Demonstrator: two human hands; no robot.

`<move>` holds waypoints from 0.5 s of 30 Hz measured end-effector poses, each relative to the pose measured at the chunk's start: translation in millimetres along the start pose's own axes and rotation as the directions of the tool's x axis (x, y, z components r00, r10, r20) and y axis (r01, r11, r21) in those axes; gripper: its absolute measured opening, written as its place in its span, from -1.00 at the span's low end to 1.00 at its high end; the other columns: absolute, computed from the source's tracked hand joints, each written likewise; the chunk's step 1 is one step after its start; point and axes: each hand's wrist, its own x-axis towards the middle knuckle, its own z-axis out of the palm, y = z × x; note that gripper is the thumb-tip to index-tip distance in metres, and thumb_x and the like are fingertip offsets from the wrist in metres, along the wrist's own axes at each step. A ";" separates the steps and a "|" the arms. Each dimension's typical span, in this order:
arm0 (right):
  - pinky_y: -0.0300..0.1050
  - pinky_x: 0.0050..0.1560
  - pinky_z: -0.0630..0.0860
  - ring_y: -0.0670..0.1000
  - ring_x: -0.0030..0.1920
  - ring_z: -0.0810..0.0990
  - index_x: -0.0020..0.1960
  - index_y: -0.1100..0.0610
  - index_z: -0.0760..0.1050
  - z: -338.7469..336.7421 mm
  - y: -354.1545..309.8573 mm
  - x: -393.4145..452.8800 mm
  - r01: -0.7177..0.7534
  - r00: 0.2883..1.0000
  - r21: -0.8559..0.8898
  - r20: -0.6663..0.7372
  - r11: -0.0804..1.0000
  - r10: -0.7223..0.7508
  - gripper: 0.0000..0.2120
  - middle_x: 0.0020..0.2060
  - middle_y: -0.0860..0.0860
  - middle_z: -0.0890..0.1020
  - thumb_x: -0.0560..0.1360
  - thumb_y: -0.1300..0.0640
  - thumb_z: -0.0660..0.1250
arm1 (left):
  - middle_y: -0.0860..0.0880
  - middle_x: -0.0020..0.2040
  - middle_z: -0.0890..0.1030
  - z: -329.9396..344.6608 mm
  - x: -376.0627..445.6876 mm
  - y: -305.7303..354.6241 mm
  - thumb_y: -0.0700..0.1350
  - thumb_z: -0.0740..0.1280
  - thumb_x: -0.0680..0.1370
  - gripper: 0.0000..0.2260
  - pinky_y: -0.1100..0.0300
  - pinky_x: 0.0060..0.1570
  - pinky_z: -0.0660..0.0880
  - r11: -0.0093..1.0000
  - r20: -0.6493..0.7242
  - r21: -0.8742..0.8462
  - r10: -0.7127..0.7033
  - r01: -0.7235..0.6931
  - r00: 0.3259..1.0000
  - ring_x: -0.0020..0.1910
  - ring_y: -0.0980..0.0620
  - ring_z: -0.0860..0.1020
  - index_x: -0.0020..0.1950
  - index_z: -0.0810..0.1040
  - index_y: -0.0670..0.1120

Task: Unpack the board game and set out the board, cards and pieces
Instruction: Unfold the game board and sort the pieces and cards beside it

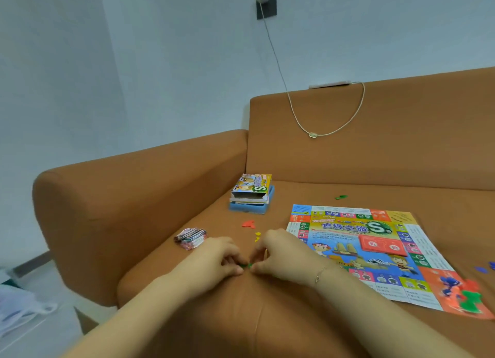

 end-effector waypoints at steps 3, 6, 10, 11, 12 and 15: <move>-0.12 -0.03 0.47 0.03 0.02 0.56 0.03 0.06 0.64 4.9 -3.2 1.8 -0.006 1.000 -0.061 -0.002 0.998 0.006 -0.76 -0.02 0.03 0.62 0.43 -0.04 0.41 | 0.13 -0.17 0.48 2.2 1.5 -1.7 -0.12 0.43 0.47 -0.90 0.38 -0.11 0.45 1.000 -0.036 0.008 0.003 -0.003 0.999 -0.21 0.22 0.52 -0.03 0.66 -0.03; -0.15 -0.11 0.42 0.05 0.01 0.56 -0.01 0.06 0.63 7.5 -4.8 4.4 -0.005 1.000 -0.088 -0.007 0.996 0.004 -0.80 -0.05 0.03 0.63 0.43 -0.03 0.42 | 0.08 -0.15 0.52 2.5 2.9 -2.2 -0.10 0.44 0.46 -0.96 0.36 -0.14 0.43 1.000 -0.049 0.027 -0.005 0.007 0.999 -0.20 0.20 0.51 -0.14 0.61 0.02; -0.18 -0.13 0.40 0.02 -0.03 0.55 -0.06 0.08 0.60 6.5 -5.2 5.5 0.017 1.000 -0.088 -0.004 0.996 -0.017 -0.85 -0.09 0.01 0.62 0.43 0.03 0.43 | 0.11 -0.24 0.51 5.1 9.0 -8.6 -0.04 0.44 0.46 -0.81 0.31 -0.20 0.39 0.992 0.025 -0.020 -0.123 0.124 0.992 -0.29 0.20 0.45 -0.26 0.45 0.08; -0.18 -0.14 0.40 0.00 -0.07 0.54 -0.08 0.09 0.60 3.9 -4.9 4.8 0.018 1.000 -0.087 0.003 0.996 -0.018 -0.86 -0.15 0.00 0.60 0.42 0.05 0.43 | 0.11 -0.25 0.51 4.7 10.2 -9.2 -0.03 0.44 0.46 -0.80 0.29 -0.20 0.39 0.988 0.042 -0.031 -0.150 0.152 0.988 -0.29 0.19 0.44 -0.27 0.44 0.08; -0.19 -0.16 0.39 -0.03 -0.13 0.51 -0.09 0.10 0.60 0.0 -3.5 4.3 0.019 1.000 -0.085 0.007 0.996 -0.018 -0.87 -0.22 -0.04 0.56 0.42 0.06 0.43 | 0.11 -0.25 0.51 3.9 11.1 -9.5 -0.02 0.44 0.47 -0.79 0.28 -0.19 0.39 0.985 0.057 -0.027 -0.167 0.169 0.984 -0.28 0.18 0.44 -0.27 0.43 0.08; -0.27 -0.30 0.36 -0.12 -0.31 0.46 -0.14 0.13 0.62 -22.7 9.2 2.6 -0.013 0.999 -0.047 -0.038 0.999 0.012 -0.91 -0.39 -0.16 0.46 0.41 0.11 0.45 | 0.10 -0.26 0.52 -4.1 16.1 0.1 -0.03 0.43 0.47 -0.80 0.30 -0.21 0.39 0.985 0.036 -0.040 -0.164 0.165 0.986 -0.29 0.17 0.45 -0.27 0.44 0.06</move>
